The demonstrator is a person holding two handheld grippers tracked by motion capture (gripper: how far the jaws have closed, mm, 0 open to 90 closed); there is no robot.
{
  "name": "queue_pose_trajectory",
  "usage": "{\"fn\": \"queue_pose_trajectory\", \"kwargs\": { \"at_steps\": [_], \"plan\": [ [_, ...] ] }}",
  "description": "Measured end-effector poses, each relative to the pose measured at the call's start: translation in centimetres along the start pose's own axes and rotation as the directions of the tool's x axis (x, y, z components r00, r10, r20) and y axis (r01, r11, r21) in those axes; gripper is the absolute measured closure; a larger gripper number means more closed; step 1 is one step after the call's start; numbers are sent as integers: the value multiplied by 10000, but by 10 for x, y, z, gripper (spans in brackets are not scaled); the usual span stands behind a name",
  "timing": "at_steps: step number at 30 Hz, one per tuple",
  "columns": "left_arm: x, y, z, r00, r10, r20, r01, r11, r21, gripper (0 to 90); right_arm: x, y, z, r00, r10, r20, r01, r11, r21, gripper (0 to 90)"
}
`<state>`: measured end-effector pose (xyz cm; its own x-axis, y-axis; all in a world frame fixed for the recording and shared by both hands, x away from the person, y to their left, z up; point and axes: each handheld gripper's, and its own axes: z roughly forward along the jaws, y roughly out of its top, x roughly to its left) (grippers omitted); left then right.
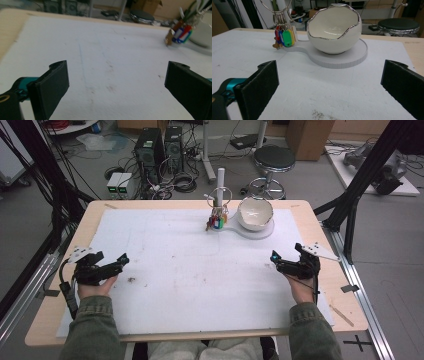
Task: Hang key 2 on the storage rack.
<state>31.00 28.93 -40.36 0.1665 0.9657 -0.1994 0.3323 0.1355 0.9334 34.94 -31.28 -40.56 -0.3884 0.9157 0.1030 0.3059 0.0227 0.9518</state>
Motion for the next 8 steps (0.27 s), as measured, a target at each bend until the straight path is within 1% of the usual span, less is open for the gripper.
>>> {"fn": "queue_pose_trajectory", "kwargs": {
  "at_steps": [1,2,4,6,8],
  "plan": [
    [1,0,-2,9997,37,-230,-43,9997,-239,59,0,0,0,10000,-22,7,22,10000,-10,5],
    [2,0,-4,9993,30,-371,-44,9993,-369,59,0,0,1,10000,-46,-5,46,10000,-8,5],
    [4,-1,-6,9987,-27,-506,2,9988,-493,59,1,0,1,10000,-59,11,59,10000,3,5],
    [4,-1,-7,9980,109,-621,-140,9987,-495,59,2,0,1,10000,-81,2,81,10000,39,5],
    [4,-1,-7,9979,173,-617,-208,9982,-562,59,2,0,1,9999,-120,12,120,9999,9,5]
  ]
}}
